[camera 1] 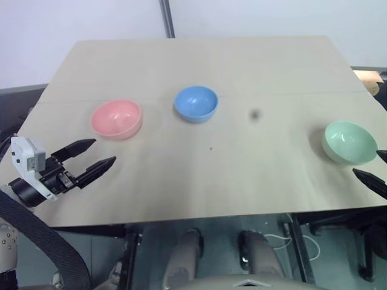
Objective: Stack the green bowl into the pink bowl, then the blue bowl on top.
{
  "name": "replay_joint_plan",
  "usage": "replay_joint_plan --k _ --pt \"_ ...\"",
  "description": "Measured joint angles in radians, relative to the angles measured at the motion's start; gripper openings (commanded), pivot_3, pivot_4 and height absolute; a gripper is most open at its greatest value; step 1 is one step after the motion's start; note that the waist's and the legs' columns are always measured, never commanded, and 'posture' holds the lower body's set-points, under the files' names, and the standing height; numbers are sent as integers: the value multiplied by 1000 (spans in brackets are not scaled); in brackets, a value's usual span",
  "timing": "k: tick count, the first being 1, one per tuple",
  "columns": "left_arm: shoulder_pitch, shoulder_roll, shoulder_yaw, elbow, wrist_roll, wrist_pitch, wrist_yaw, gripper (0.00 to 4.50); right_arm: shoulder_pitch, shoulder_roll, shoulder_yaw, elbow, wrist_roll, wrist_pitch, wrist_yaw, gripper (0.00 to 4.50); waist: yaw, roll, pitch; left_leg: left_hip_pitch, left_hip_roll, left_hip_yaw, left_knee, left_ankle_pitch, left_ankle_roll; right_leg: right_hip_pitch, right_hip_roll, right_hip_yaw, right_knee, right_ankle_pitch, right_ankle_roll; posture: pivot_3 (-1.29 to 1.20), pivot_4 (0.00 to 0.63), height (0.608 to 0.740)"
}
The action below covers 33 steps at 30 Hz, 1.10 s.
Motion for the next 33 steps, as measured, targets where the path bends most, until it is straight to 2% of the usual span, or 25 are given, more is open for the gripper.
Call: replay_joint_plan --k 10,16,20,22,23,27,33 --pt "-52 -13 -21 -27 -22 29 19 4322 -79 -2 110 12 -43 -33 -13 4500 -1 0 0 0 0 1 1 1 2 0 0 1 0 0 0 0 150 740" --pt "-103 -16 -59 -25 7 22 47 4322 -172 1 214 21 -106 -66 -80 4500 0 0 0 0 0 1 1 1 3 0 1 1 1 0 0 0 150 740" --pt "-168 -8 -111 -11 240 -36 269 4322 -214 4 291 8 -102 -63 -81 4500 1 0 0 0 -1 0 1 1 3 0 2 1 1 1 0 0 150 740" --pt "-195 31 -178 -3 407 9 422 4322 -236 4 335 -26 -80 -66 -44 4500 0 -1 0 0 -3 0 1 1 3 0 2 1 2 1 0 0 150 740" --pt "-208 57 -207 0 454 22 448 4322 -254 4 354 -44 -76 -68 -35 4500 0 -2 1 0 -4 0 1 1 3 0 2 1 2 1 0 0 150 740" --pt "-306 217 -389 27 638 28 440 4322 -392 18 464 -104 -63 -100 -22 4500 -2 -3 1 1 -4 0 1 1 3 0 2 1 2 1 0 0 150 740" --pt "-425 244 -605 111 777 36 378 4322 -538 89 623 -81 -89 -126 -29 4500 -3 -3 2 -1 -5 0 0 1 3 -2 2 1 2 2 2 0 150 740"
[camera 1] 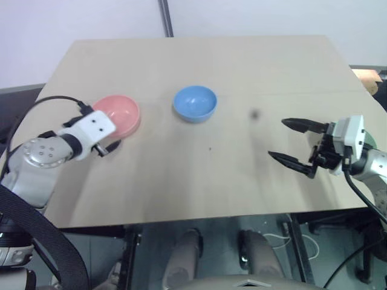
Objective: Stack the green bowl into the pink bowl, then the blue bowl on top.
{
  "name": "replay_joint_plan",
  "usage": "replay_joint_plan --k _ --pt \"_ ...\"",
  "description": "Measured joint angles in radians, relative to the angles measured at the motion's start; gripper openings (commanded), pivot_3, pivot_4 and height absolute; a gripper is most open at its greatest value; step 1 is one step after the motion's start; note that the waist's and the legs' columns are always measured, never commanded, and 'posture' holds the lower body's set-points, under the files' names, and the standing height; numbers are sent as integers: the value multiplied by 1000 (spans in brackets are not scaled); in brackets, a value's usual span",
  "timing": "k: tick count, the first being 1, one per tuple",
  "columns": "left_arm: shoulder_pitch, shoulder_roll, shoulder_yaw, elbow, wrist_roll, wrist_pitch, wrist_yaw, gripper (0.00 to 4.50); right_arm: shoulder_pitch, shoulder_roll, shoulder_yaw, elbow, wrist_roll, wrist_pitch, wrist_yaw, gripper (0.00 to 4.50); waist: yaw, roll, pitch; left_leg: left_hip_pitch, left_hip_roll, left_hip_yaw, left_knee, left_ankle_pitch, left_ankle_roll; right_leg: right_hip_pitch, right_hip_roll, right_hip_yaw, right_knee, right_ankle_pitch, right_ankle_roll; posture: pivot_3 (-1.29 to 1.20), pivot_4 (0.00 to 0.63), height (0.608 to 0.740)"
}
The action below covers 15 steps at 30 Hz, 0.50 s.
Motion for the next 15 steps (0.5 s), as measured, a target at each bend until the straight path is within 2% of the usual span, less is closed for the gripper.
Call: replay_joint_plan --k 2,3,4,5,9,10,12,15 --pt "-39 0 -65 41 41 -3 -26 4322 -30 16 36 6 -14 -6 -1 4500 1 0 0 0 0 0 0 0 0 0 0 0 0 1 2 0 150 740" --pt "-63 0 -96 68 65 -6 -40 3818 -39 26 52 8 -17 -8 0 4500 1 -1 0 0 -1 -1 -1 0 0 0 0 0 0 1 2 0 150 740" --pt "-69 0 -103 74 71 -7 -43 3814 -40 29 55 8 -18 -9 0 4500 1 -1 0 -1 -1 -1 -1 0 0 0 0 0 0 1 3 0 150 740" --pt "-94 -2 -128 97 91 -18 -52 3545 -43 35 62 10 -18 -9 0 4500 1 -1 0 0 -1 -1 -1 0 0 0 0 0 0 1 3 0 150 740" --pt "-164 -25 -161 140 128 -48 -67 1685 -61 51 87 9 -16 -7 -5 4500 1 -1 1 0 -1 -1 0 0 0 0 0 0 1 1 3 0 150 740" --pt "-174 -31 -162 147 133 -52 -70 1072 -61 51 89 9 -16 -7 -7 4500 0 -1 1 0 -1 -1 0 0 0 0 0 0 1 2 3 0 150 740" --pt "-178 -34 -163 154 137 -53 -72 300 -61 51 90 9 -16 -7 -7 4500 -1 -1 1 0 -1 0 0 0 0 0 0 0 1 2 3 0 150 740" --pt "-182 -49 -163 148 127 -70 -103 73 -53 51 90 9 -17 -7 -8 4500 -1 -1 1 0 -1 -1 0 0 0 0 0 0 1 2 3 0 150 740"
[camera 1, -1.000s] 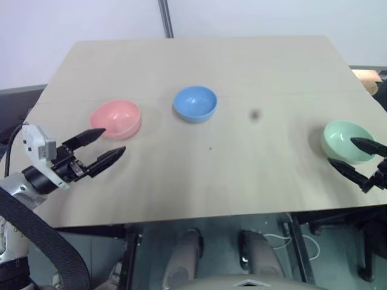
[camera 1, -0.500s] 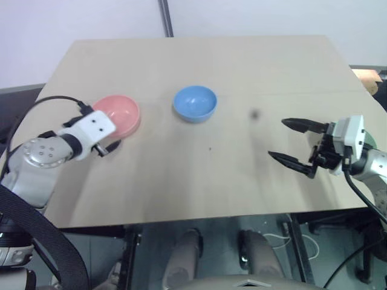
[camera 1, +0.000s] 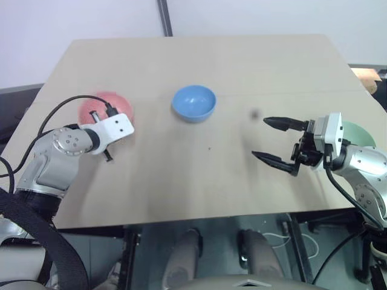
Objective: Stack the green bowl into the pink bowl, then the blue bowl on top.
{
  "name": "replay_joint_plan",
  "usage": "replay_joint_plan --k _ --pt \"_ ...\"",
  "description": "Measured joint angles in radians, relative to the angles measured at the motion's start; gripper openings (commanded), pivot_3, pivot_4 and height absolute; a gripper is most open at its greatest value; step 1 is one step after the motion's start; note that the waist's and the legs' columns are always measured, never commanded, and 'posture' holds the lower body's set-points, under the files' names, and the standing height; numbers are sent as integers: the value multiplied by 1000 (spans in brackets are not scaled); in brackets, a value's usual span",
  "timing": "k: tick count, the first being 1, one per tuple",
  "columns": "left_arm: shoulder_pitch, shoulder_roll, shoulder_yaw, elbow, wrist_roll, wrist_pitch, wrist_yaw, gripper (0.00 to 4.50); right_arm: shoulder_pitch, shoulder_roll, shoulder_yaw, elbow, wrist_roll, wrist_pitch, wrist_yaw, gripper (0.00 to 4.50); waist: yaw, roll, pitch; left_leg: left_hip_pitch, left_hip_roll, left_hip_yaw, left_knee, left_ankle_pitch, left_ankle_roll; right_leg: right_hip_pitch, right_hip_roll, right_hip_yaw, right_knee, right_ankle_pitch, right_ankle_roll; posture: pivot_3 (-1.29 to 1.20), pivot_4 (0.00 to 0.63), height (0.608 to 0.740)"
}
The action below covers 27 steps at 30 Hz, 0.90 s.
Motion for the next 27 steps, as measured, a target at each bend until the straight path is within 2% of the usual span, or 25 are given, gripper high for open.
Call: replay_joint_plan --k 3,9,14,17,19,22,23,25,27 --pt "18 -11 16 -79 -64 -22 -61 73 15 0 0 -1 0 0 -2 4500 1 0 0 -1 0 0 1 0 0 0 0 0 0 0 0 0 150 740" --pt "55 -9 36 -442 -312 -34 -288 73 62 -14 -22 -9 4 2 -13 4500 2 -1 0 0 0 0 1 0 0 1 -1 1 0 1 -3 0 150 740" --pt "0 -33 -42 -461 -332 -74 -398 73 114 -36 -68 -16 5 3 -31 4500 2 0 0 1 2 0 5 0 0 2 3 1 2 -1 -4 0 150 740" --pt "-70 -105 -119 -390 -286 -129 -416 978 131 -37 -79 -34 5 3 -41 4500 5 0 0 1 2 0 8 0 0 4 3 1 2 0 -4 0 150 740" --pt "-97 -155 -169 -341 -254 -180 -424 1969 137 -37 -81 -51 6 4 -52 4500 4 0 0 0 1 0 10 0 0 4 3 2 2 0 -3 0 150 740" --pt "-139 -219 -224 -260 -224 -256 -439 3099 153 -39 -87 -65 6 13 -70 4500 3 -1 1 0 1 0 10 0 1 4 3 3 2 0 -2 0 150 740" --pt "-149 -231 -229 -249 -223 -269 -447 3657 157 -43 -88 -69 7 25 -76 4500 1 -1 1 0 1 0 10 0 1 4 3 3 2 0 -2 0 150 740" --pt "-166 -239 -228 -242 -237 -279 -460 4473 165 -61 -93 -78 8 59 -97 4500 0 -1 1 0 1 0 10 0 1 4 3 4 2 0 -2 0 150 740" --pt "-174 -239 -212 -245 -263 -258 -473 4473 167 -68 -102 -81 7 86 -121 4500 0 0 1 0 1 1 10 0 1 4 3 4 2 0 -2 0 150 740"
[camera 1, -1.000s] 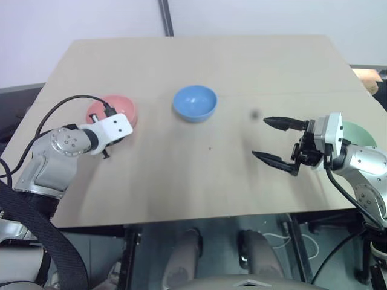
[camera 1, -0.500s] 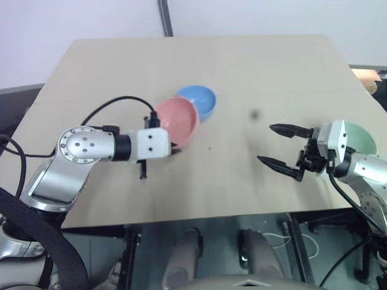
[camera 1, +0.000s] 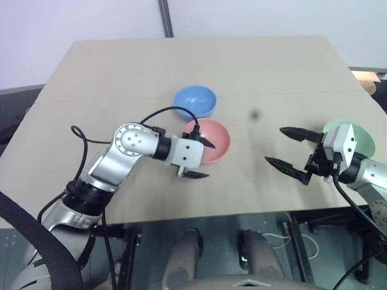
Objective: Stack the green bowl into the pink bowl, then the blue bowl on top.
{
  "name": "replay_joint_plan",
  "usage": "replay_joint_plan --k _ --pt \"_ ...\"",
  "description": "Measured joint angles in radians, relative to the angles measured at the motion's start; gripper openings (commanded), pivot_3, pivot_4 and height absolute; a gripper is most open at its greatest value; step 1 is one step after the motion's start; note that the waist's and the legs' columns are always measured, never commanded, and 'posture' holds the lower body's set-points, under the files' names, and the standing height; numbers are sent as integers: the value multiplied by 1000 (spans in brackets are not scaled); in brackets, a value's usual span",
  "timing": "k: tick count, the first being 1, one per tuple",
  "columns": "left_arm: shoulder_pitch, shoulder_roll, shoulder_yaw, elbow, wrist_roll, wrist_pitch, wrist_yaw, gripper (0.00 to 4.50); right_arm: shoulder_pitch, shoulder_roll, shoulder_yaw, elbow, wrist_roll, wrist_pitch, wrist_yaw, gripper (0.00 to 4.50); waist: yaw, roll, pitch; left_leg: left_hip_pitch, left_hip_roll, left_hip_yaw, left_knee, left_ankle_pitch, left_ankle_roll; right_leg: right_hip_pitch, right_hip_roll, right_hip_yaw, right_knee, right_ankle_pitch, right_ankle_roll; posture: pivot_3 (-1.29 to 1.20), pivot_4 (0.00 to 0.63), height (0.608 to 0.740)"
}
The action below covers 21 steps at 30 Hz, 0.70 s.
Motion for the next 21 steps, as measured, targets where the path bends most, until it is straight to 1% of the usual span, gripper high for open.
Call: replay_joint_plan --k 4,6,7,8,10,12,13,15,19,20,21 --pt "20 31 122 -56 -135 122 -6 4473 14 -33 -29 -4 -38 42 -68 4500 -1 0 0 0 0 0 0 0 0 0 0 0 0 0 0 0 150 740" --pt "59 66 227 -100 -235 213 2 4473 23 -64 -48 10 -100 72 -126 4500 -2 0 0 0 0 0 0 0 0 0 0 0 0 0 0 0 150 740" --pt "87 52 305 -108 -319 251 11 4473 24 -80 -58 29 -133 98 -160 4500 -1 1 0 0 0 1 0 0 0 0 0 1 0 0 0 0 150 740" --pt "116 29 379 -116 -379 261 33 4473 23 -100 -64 58 -165 135 -192 4500 0 0 0 0 0 0 1 0 0 0 0 0 0 0 0 0 150 740" --pt "176 28 445 -128 -402 245 64 4473 12 -127 -63 106 -204 189 -226 4500 1 0 0 1 0 1 1 0 0 0 0 1 0 0 0 0 150 740" --pt "237 37 516 -132 -477 274 53 4473 -17 -151 -49 183 -244 247 -251 4500 0 0 0 1 0 1 1 0 0 0 0 1 0 0 0 0 150 740" --pt "252 47 544 -135 -525 303 38 4473 -32 -158 -40 218 -259 279 -260 4500 0 0 0 0 0 1 1 0 0 0 0 1 0 0 0 0 150 740" --pt "270 66 563 -144 -574 334 18 4473 -64 -163 -19 263 -270 326 -265 4500 0 1 0 1 0 1 1 0 0 0 0 1 0 0 0 0 150 740" --pt "315 39 585 -148 -657 359 16 4473 -129 -162 26 350 -289 383 -272 4500 0 1 0 0 0 1 1 0 0 0 0 1 0 0 0 0 150 740" --pt "320 34 591 -145 -675 359 4 4500 -139 -162 35 367 -296 392 -272 3963 1 1 0 0 0 1 1 0 0 0 0 1 0 0 -1 0 150 740" --pt "320 33 595 -143 -690 359 -10 4500 -148 -162 44 383 -299 396 -271 3699 1 0 0 0 0 1 1 0 0 0 0 1 0 0 -1 0 150 740"
